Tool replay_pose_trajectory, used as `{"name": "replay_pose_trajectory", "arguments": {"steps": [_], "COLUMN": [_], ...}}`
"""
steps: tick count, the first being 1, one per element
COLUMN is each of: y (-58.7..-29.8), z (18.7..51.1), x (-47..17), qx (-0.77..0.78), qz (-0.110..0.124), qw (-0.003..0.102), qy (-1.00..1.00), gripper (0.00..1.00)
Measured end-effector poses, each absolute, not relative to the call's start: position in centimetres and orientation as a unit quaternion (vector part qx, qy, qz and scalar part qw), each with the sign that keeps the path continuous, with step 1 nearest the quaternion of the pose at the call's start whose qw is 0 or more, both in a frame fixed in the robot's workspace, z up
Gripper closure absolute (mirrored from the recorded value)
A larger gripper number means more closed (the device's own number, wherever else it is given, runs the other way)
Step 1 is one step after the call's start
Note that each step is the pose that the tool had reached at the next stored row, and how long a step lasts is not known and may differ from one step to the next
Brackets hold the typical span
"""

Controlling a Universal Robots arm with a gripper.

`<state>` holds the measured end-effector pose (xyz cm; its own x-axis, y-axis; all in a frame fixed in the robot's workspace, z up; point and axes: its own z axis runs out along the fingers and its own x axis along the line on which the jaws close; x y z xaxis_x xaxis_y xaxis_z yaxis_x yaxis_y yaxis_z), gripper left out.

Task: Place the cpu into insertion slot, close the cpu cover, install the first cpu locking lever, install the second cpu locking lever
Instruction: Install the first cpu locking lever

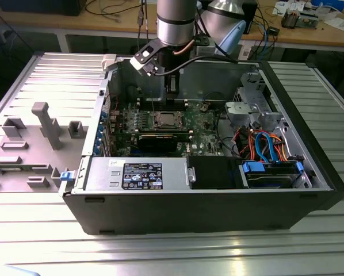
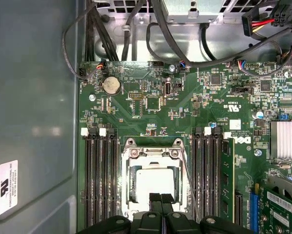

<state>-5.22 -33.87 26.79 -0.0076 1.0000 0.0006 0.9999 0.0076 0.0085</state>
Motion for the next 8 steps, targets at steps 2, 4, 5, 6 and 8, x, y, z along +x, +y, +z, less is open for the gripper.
{"name": "replay_pose_trajectory", "arguments": {"steps": [2,4,5,6,8], "y": [-33.88,-33.87,-33.87,-33.87,-33.87], "z": [27.11,27.34,27.43,27.55,27.80], "x": [-5.22,-5.22,-5.22,-5.22,-5.22], "qx": [0.704,0.704,0.704,0.704,0.704], "qz": [0.003,0.003,0.003,0.003,0.003], "qw": [0.003,0.003,0.003,0.003,0.003], "qy": [0.710,0.710,0.710,0.710,0.710], "gripper": [0.89,0.89,0.89,0.89,0.89]}}
